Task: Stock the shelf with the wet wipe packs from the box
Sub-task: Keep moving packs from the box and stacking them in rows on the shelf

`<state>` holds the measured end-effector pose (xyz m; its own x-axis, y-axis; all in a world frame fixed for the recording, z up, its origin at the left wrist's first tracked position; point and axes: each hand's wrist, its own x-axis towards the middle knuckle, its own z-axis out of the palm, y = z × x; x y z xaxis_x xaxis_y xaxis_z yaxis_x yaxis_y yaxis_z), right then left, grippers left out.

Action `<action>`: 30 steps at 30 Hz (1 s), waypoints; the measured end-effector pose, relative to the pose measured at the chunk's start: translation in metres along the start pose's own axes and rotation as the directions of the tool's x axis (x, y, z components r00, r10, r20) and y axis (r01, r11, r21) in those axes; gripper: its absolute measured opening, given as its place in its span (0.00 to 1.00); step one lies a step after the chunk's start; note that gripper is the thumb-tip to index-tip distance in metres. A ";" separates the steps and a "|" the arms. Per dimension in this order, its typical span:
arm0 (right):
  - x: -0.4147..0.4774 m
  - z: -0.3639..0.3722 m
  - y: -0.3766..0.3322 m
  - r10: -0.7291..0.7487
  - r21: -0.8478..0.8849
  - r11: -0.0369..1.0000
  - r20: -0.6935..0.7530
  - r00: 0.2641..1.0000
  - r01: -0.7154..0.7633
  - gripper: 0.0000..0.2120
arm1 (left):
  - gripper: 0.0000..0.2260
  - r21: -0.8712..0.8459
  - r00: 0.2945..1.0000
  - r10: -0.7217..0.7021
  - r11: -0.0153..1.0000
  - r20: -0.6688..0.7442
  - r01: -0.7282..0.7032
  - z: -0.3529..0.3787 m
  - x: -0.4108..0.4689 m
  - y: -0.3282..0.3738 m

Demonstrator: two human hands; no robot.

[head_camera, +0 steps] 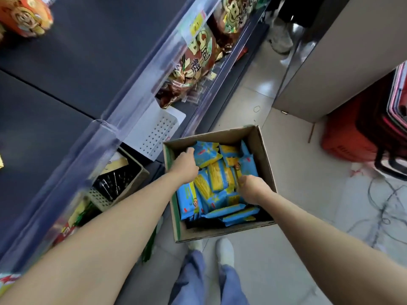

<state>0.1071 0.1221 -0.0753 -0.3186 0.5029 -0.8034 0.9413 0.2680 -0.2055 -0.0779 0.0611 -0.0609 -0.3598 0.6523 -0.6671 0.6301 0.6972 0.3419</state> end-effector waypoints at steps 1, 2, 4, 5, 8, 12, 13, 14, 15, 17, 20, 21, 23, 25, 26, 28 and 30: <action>0.005 0.002 0.001 0.022 0.010 1.000 0.025 0.999 -0.022 0.14 | 0.24 -0.046 1.000 -0.015 0.999 0.015 0.016 0.004 0.007 -0.001; 0.009 0.003 0.001 0.043 0.000 0.999 0.047 0.998 -0.043 0.15 | 0.25 -0.081 0.999 -0.029 0.996 0.024 0.031 0.008 0.013 -0.002; 0.016 0.007 0.002 0.102 0.013 0.995 0.063 0.993 -0.103 0.16 | 0.24 -0.101 0.998 -0.054 0.994 -0.013 0.052 0.016 0.024 -0.001; 0.019 0.008 0.002 0.125 0.027 0.991 0.068 0.990 -0.128 0.16 | 0.22 -0.094 0.996 -0.070 0.994 -0.062 0.064 0.020 0.028 -0.001; 0.028 0.011 0.005 0.176 0.106 0.977 0.075 0.982 -0.183 0.18 | 0.18 -0.013 0.972 -0.125 0.992 -0.201 0.125 0.028 0.039 -0.001; 0.026 0.009 0.005 0.241 0.250 0.940 -0.005 0.970 -0.233 0.18 | 0.14 0.150 0.967 -0.100 0.979 -0.234 0.137 0.035 0.044 -0.002; 0.024 0.007 0.005 0.251 0.260 0.937 -0.040 0.967 -0.232 0.18 | 0.13 0.170 0.968 -0.071 0.979 -0.239 0.114 0.035 0.043 0.000; 0.022 0.004 0.004 0.249 0.252 0.942 -0.078 0.965 -0.222 0.20 | 0.11 0.175 0.970 -0.038 0.981 -0.242 0.082 0.032 0.040 0.002; 0.018 -0.001 0.003 0.242 0.249 0.946 -0.118 0.963 -0.207 0.22 | 0.11 0.161 0.971 -0.014 0.985 -0.237 0.053 0.027 0.036 0.006; 0.004 -0.018 -0.002 0.213 0.266 0.950 -0.185 0.959 -0.160 0.25 | 0.11 0.080 0.974 -0.005 0.997 -0.228 0.023 0.010 0.024 0.014; -0.025 -0.055 -0.015 0.128 0.342 0.939 -0.228 0.965 -0.044 0.20 | 0.09 -0.038 0.973 -0.007 0.999 -0.231 -0.001 -0.024 -0.002 0.027; -0.036 -0.067 -0.021 0.086 0.362 0.932 -0.231 0.969 0.004 0.15 | 0.09 -0.058 0.972 0.002 0.998 -0.234 -0.017 -0.035 -0.013 0.031; -0.059 -0.088 -0.032 0.029 0.416 0.906 -0.249 0.968 0.080 0.05 | 0.06 -0.089 0.968 0.016 0.995 -0.252 -0.039 -0.058 -0.037 0.038; -0.080 -0.109 -0.043 -0.003 0.471 0.870 -0.286 0.958 0.144 0.10 | 0.05 -0.120 0.959 0.017 0.991 -0.284 -0.053 -0.081 -0.062 0.045; -0.092 -0.121 -0.049 -0.024 0.480 0.860 -0.298 0.954 0.172 0.12 | 0.07 -0.136 0.951 0.018 0.989 -0.309 -0.063 -0.093 -0.076 0.048; -0.119 -0.142 -0.062 -0.095 0.465 0.851 -0.320 0.943 0.244 0.14 | 0.11 -0.152 0.931 0.022 0.985 -0.363 -0.082 -0.119 -0.106 0.056; -0.151 -0.164 -0.076 -0.175 0.411 0.853 -0.355 0.918 0.321 0.13 | 0.14 -0.151 0.902 0.029 0.983 -0.430 -0.104 -0.146 -0.140 0.063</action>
<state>0.0656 0.1610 0.1534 -0.4967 0.7070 -0.5034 0.7467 0.0524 -0.6631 -0.0883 0.0571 0.1504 -0.6022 0.7367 -0.3077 0.5525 0.6628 0.5054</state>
